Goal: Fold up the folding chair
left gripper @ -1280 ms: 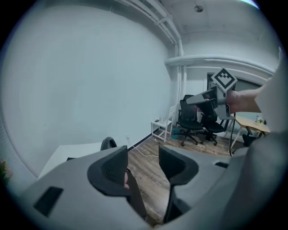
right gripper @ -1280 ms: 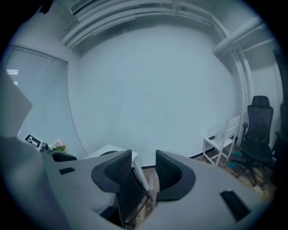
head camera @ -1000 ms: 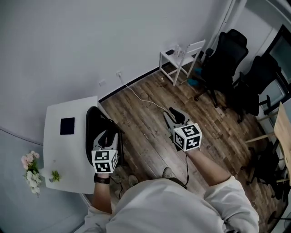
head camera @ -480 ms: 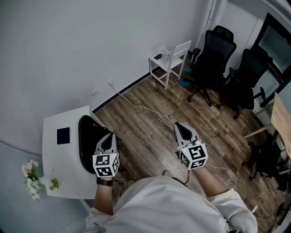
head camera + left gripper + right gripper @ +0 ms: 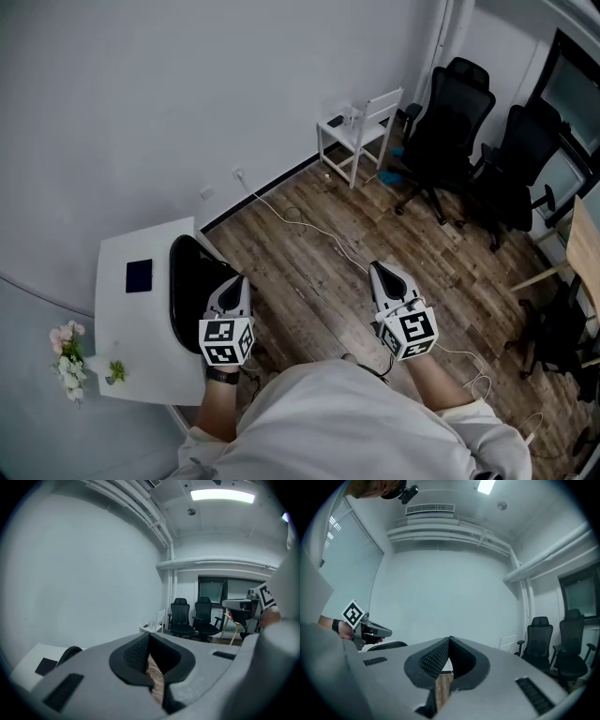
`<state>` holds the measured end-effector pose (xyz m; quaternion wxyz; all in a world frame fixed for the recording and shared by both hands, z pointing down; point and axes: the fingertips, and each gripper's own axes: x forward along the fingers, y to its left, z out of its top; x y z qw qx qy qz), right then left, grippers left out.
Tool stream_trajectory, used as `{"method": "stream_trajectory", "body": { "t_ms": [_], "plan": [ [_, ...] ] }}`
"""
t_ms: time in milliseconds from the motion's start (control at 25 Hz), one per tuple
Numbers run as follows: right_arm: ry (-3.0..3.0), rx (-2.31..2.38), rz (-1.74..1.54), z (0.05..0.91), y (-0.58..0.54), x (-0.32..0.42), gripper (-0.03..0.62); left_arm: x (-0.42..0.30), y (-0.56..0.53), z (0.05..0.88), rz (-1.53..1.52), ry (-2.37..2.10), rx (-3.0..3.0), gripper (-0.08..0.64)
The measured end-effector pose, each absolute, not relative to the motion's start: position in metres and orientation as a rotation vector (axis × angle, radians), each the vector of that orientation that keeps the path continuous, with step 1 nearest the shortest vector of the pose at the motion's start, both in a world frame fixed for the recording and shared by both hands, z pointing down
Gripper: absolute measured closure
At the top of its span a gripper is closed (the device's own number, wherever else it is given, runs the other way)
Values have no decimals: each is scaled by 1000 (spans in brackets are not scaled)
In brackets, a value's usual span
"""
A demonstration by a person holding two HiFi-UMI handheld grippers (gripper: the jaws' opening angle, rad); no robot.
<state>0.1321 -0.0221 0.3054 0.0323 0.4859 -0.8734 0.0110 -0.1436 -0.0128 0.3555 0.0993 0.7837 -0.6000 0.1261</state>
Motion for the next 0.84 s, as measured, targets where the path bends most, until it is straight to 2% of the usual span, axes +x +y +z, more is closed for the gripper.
{"method": "stream_trajectory", "body": {
  "t_ms": [840],
  "plan": [
    [-2711, 1418, 0, 309, -22, 107, 577, -158, 6, 371, 392, -1790, 2252, 552]
  ]
}}
